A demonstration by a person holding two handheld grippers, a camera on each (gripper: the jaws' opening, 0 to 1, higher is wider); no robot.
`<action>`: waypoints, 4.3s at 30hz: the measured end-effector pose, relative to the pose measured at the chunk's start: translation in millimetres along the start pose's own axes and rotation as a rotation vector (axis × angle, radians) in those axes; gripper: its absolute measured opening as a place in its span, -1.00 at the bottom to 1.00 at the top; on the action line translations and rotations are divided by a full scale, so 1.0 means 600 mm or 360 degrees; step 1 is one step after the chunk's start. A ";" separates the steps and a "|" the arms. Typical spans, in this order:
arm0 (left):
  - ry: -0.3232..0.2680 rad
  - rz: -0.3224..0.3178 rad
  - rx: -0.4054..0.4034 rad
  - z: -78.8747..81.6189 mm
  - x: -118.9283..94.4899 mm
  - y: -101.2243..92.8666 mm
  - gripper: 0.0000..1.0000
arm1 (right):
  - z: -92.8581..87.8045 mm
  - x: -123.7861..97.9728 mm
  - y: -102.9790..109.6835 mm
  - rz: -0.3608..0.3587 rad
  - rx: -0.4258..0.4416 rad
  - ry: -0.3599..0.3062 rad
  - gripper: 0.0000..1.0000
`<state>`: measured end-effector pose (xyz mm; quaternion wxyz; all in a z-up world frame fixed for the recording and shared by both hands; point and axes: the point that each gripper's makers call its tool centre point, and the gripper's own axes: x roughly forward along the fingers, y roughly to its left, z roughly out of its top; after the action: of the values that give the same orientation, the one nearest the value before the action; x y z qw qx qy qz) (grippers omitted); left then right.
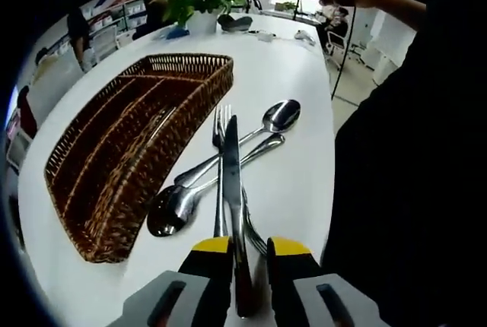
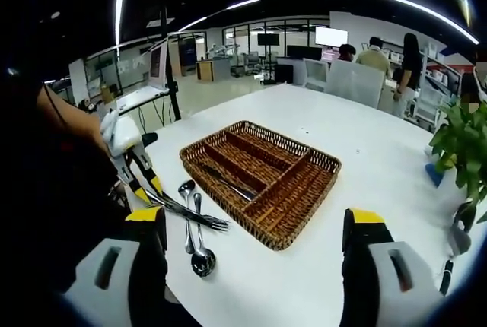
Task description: Arrange the knives, forks, and spoons in their matching storage slots by inserting each utensil handle-first until every utensil is classified and aligned in the correct compartment
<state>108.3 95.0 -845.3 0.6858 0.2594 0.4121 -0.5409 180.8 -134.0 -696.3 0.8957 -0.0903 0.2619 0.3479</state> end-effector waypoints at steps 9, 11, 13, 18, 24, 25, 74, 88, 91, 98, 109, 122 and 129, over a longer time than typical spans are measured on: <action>0.0060 0.0055 0.0019 -0.010 0.004 0.012 -0.75 | 0.000 0.003 0.004 0.0012 -0.0013 0.0008 0.94; 0.0053 0.0045 0.0033 -0.006 0.008 0.012 -0.76 | 0.001 0.003 0.005 0.0012 -0.0014 0.0008 0.94; 0.0068 0.0042 0.0067 -0.004 0.010 0.013 -0.77 | 0.001 0.003 0.005 0.0010 -0.0017 0.0008 0.93; 0.0109 0.0035 0.0138 -0.008 0.016 0.013 -0.77 | -0.002 -0.001 0.006 0.0003 -0.0011 0.0007 0.92; 0.0132 -0.0024 0.0166 -0.011 0.023 0.007 -0.79 | -0.007 -0.005 0.004 -0.0009 -0.0007 0.0014 0.92; 0.0126 -0.0025 0.0169 -0.010 0.024 0.008 -0.79 | -0.008 -0.005 0.004 -0.0010 -0.0008 0.0015 0.92; 0.0194 0.0051 0.0036 -0.039 0.029 0.002 -0.79 | -0.015 -0.001 0.003 -0.0013 -0.0001 0.0031 0.89; -0.0007 0.0178 0.0053 -0.024 0.014 0.006 -0.99 | -0.014 0.003 0.009 0.0001 -0.0002 0.0041 0.87; 0.0002 0.0182 0.0057 -0.018 0.017 0.009 -1.00 | -0.014 0.008 0.013 0.0014 -0.0002 0.0045 0.86; -0.0059 0.0165 0.0032 -0.007 0.011 0.012 -1.00 | -0.016 0.025 0.032 0.0064 -0.0016 0.0054 0.84; 0.0014 0.0205 0.0187 -0.023 0.021 0.022 -0.80 | -0.012 0.024 0.026 0.0063 -0.0035 0.0057 0.83; 0.0010 0.0113 0.0231 -0.023 0.038 0.013 -0.89 | -0.018 0.022 0.022 0.0059 -0.0030 0.0073 0.83; 0.0010 0.0148 0.0236 -0.028 0.032 0.011 -0.91 | -0.020 0.026 0.023 0.0068 -0.0020 0.0079 0.82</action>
<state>111.4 100.0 -870.8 0.6879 0.3300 0.3605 -0.5367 176.2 -118.7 -714.8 0.8807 -0.0990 0.2837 0.3663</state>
